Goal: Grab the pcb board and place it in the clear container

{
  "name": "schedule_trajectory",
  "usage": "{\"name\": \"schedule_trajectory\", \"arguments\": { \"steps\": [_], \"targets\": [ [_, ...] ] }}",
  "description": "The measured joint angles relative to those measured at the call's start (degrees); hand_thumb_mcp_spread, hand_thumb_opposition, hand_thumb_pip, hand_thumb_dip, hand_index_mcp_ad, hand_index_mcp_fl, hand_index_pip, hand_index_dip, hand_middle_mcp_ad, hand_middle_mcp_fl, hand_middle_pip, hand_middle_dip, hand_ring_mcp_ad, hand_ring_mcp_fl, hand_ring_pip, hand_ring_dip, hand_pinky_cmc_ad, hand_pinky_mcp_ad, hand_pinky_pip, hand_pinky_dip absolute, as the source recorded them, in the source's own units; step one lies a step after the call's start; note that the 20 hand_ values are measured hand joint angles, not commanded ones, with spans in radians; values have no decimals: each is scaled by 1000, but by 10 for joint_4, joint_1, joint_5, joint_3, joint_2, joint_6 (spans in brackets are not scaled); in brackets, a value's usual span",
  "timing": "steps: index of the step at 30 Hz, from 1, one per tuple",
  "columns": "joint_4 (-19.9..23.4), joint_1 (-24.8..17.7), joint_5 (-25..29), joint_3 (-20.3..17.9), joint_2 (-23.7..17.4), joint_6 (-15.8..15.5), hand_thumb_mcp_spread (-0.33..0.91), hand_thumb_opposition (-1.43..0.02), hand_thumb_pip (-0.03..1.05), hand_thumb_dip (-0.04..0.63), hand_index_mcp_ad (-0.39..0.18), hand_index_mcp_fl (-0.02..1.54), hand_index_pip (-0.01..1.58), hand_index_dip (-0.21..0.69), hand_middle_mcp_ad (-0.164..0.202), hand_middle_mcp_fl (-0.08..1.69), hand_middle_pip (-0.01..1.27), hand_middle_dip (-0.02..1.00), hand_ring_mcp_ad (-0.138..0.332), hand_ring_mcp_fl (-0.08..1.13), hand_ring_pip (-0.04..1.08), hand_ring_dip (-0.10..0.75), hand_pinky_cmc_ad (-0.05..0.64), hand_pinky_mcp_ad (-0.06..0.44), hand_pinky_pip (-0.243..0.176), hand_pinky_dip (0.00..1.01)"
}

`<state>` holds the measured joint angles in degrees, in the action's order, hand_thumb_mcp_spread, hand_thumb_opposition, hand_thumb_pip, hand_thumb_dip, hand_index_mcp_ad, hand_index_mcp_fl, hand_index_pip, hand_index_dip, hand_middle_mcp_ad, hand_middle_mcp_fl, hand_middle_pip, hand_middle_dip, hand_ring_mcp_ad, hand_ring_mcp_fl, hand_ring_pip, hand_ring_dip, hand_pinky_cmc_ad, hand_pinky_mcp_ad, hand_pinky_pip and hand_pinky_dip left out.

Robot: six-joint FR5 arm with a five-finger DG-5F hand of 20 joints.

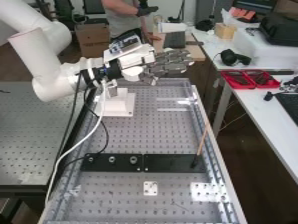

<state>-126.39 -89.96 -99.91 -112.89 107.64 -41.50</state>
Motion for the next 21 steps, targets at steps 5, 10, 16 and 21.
{"name": "schedule_trajectory", "arguments": {
  "steps": [5, 10, 16, 21],
  "targets": [
    [-5, -35, -7, 18, 20, 12, 773, -911, 436, 267, -202, 585, 1375, 152, -3, 23, 136, 126, 183, 30, 99, 28, 291, 150, -89, 182],
    [-11, -62, 7, 34, 47, 21, 773, -911, 440, 267, -202, 583, 1381, 155, 0, 42, 136, 126, 183, 30, 99, 28, 291, 150, -89, 182],
    [-22, -83, 37, 55, 81, 25, 773, -911, 440, 267, -202, 581, 1365, 159, 0, 38, 136, 126, 183, 26, 99, 28, 291, 150, -89, 182],
    [-39, -87, 54, 67, 99, 22, 773, -911, 440, 267, -202, 581, 1365, 155, 2, 38, 136, 126, 183, 30, 99, 28, 295, 150, -89, 182]
  ]
}}
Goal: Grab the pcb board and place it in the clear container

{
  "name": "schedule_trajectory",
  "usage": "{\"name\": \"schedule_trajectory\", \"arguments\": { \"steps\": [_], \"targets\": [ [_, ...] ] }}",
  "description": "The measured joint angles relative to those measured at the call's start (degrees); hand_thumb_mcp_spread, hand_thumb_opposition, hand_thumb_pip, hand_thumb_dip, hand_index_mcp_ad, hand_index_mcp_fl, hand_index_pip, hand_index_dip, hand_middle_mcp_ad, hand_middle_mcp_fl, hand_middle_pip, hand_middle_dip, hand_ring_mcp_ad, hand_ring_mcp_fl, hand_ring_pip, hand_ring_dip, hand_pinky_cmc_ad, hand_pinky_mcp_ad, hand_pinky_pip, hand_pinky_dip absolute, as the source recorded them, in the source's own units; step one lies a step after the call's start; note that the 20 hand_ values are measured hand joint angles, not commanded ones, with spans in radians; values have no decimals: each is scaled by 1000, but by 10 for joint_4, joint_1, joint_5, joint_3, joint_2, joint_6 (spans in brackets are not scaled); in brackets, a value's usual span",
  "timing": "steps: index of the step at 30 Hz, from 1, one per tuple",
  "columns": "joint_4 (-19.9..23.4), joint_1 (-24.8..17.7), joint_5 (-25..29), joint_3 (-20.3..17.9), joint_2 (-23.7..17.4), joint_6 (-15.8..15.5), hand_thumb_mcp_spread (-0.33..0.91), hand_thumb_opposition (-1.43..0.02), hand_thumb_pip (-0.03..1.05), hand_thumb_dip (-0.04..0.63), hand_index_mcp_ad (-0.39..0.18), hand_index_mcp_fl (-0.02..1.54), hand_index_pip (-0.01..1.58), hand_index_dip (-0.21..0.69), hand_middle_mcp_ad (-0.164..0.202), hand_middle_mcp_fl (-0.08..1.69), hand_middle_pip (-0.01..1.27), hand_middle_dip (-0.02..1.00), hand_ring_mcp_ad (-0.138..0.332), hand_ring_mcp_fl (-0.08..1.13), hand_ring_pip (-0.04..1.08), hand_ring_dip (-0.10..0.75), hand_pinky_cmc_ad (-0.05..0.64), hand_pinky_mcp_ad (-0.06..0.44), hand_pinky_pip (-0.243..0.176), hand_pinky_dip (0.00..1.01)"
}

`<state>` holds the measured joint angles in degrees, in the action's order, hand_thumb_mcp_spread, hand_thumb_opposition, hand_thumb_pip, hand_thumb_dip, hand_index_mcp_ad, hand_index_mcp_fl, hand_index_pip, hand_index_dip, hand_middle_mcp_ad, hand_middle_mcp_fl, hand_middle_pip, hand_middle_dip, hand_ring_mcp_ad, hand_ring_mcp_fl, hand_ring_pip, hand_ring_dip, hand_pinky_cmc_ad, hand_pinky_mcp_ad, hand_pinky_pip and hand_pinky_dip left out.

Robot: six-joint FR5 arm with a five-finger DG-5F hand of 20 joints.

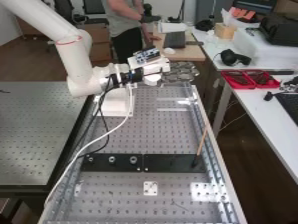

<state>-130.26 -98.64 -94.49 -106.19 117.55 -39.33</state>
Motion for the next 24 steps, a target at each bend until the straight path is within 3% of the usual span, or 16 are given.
{"name": "schedule_trajectory", "arguments": {
  "steps": [24],
  "targets": [
    [-76, -22, 25, 42, 44, 10, 773, -911, 429, 269, -202, 581, 1365, 155, 2, 38, 136, 126, 183, 30, 94, 37, 291, 148, -89, 182]
  ]
}}
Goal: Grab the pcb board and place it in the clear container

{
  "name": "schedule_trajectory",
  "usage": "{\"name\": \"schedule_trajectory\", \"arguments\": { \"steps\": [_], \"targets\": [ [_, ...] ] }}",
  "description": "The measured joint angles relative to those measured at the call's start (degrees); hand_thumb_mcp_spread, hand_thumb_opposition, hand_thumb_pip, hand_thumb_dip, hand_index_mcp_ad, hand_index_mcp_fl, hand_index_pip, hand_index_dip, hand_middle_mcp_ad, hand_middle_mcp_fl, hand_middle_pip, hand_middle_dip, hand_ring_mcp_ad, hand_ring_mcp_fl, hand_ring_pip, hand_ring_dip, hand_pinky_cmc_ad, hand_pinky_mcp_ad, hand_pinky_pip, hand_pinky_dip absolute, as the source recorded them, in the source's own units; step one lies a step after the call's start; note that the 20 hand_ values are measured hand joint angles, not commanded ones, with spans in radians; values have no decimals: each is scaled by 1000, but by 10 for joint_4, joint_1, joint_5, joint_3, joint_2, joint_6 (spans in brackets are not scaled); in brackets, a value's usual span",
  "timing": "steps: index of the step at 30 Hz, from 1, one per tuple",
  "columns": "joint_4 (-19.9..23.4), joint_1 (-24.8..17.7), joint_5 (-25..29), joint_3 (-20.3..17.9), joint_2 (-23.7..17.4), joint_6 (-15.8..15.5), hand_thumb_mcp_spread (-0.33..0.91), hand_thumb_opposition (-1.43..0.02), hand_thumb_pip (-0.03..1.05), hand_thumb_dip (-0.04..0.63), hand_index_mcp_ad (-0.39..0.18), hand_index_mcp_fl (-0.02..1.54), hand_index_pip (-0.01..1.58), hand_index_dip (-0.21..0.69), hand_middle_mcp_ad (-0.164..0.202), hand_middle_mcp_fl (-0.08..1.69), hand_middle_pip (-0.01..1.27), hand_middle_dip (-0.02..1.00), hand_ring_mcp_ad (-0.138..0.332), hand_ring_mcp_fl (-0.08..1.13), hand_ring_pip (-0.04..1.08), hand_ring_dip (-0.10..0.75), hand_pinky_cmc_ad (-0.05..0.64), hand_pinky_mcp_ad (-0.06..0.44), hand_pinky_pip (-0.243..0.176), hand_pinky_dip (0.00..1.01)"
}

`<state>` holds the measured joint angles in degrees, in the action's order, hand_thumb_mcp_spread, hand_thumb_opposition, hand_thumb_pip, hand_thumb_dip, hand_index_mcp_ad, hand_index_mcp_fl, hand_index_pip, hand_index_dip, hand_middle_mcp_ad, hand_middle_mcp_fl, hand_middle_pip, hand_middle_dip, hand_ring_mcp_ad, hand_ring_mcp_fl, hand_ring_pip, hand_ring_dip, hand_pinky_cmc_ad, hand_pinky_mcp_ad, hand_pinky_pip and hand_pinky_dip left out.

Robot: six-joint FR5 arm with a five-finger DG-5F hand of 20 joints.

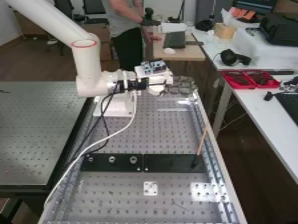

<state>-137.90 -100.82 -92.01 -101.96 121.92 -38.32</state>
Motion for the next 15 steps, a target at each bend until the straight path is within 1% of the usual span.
{"name": "schedule_trajectory", "arguments": {
  "steps": [3, 4, 7, 9, 12, 15],
  "targets": [
    [-18, 1, 5, 6, 4, 0, 768, -911, 421, 269, -202, 546, 1363, 159, 2, 31, 136, 126, 180, 26, 94, 37, 291, 148, -89, 182],
    [-25, 1, 6, 8, 6, 1, 728, -915, 408, 269, -202, 494, 1351, 164, 2, 31, 136, 126, 180, 30, 94, 37, 291, 148, -89, 182],
    [-33, 3, 7, 10, 8, 0, 682, -881, 375, 269, -206, 326, 1278, 157, 2, 24, 136, 126, 183, 30, 94, 35, 295, 148, -89, 182],
    [-38, 4, 8, 10, 9, -1, 653, -881, 368, 269, -202, 326, 1276, 157, 2, 24, 136, 126, 183, 30, 94, 37, 295, 150, -89, 182],
    [-39, 5, 9, 9, 10, -1, 653, -873, 374, 269, -202, 246, 1239, 157, 0, 5, 136, 126, 183, 30, 93, 37, 295, 150, -89, 182],
    [-36, 6, 10, 7, 9, 0, 620, -867, 368, 269, -202, 239, 1241, 157, 3, 5, 136, 126, 183, 30, 93, 37, 291, 150, -89, 182]
  ]
}}
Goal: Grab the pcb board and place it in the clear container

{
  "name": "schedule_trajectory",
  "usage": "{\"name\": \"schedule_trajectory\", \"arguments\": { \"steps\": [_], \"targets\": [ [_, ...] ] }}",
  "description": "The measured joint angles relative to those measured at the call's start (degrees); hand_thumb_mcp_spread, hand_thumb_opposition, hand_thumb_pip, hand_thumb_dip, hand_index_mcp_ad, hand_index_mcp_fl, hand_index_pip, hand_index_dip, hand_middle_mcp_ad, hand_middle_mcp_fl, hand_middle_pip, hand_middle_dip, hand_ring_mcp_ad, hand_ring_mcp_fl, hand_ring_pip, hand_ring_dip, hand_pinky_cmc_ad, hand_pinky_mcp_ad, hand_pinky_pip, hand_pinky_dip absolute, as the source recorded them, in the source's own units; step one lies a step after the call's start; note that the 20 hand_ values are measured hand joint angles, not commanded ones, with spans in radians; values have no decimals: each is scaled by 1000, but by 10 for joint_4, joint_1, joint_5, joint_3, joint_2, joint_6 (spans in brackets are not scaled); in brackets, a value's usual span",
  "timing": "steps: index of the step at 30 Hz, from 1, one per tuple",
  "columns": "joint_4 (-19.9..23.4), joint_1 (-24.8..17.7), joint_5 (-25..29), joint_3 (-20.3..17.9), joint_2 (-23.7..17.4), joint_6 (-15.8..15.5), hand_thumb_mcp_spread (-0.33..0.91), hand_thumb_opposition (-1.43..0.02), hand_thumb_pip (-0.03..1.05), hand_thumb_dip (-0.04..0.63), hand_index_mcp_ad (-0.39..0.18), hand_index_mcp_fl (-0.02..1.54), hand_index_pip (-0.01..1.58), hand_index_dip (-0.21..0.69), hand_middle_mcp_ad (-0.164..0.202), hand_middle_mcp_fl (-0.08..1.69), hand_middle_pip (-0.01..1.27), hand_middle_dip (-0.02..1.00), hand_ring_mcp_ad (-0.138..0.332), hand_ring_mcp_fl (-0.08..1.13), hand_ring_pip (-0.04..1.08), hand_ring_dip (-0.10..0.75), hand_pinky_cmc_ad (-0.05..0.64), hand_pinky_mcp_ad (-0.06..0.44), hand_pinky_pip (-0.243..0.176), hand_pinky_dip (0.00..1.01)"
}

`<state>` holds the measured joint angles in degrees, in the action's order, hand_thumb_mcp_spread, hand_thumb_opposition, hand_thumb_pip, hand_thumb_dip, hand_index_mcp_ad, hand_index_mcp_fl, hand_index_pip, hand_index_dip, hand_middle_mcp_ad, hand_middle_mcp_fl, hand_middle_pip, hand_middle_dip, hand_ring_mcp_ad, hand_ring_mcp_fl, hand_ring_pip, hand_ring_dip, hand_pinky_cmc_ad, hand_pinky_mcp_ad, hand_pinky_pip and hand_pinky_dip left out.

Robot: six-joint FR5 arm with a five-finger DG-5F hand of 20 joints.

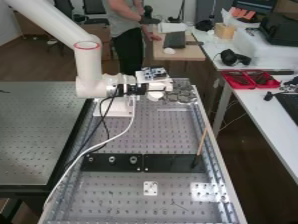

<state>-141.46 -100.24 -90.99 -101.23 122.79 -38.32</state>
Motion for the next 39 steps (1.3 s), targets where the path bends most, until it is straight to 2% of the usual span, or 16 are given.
{"name": "schedule_trajectory", "arguments": {
  "steps": [7, 13, 17, 22, 26, 33, 39],
  "targets": [
    [18, 6, 3, -14, -25, 7, 621, -869, 368, 269, -202, 234, 1229, 157, 0, 2, 134, 126, 183, 24, 93, 37, 291, 150, -89, 182],
    [35, 23, 9, -46, -88, 10, 625, -864, 370, 269, -197, 236, 1230, 157, 0, 2, 134, 126, 183, 24, 93, 35, 291, 150, -89, 182],
    [35, 42, 16, -67, -137, 0, 621, -853, 372, 265, -197, 236, 1229, 168, 0, 2, 134, 126, 180, 24, 93, 37, 295, 150, -89, 182],
    [5, 74, 32, -87, -198, -16, 621, -853, 380, 269, -202, 239, 1225, 168, 0, 2, 134, 126, 183, 16, 93, 37, 295, 150, -89, 182],
    [-26, 98, 42, -95, -230, -38, 592, -853, 382, 265, -187, 239, 1215, 168, 2, 5, 134, 126, 183, 16, 93, 37, 295, 150, -89, 182],
    [-65, 128, 48, -97, -257, -42, 593, -853, 382, 269, -187, 239, 1194, 168, 2, 2, 134, 126, 185, 16, 96, 35, 295, 150, -89, 182],
    [-82, 138, 45, -93, -266, -33, 593, -853, 382, 265, -187, 239, 1176, 168, 2, 2, 134, 126, 185, 14, 96, 37, 295, 150, -89, 182]
  ]
}}
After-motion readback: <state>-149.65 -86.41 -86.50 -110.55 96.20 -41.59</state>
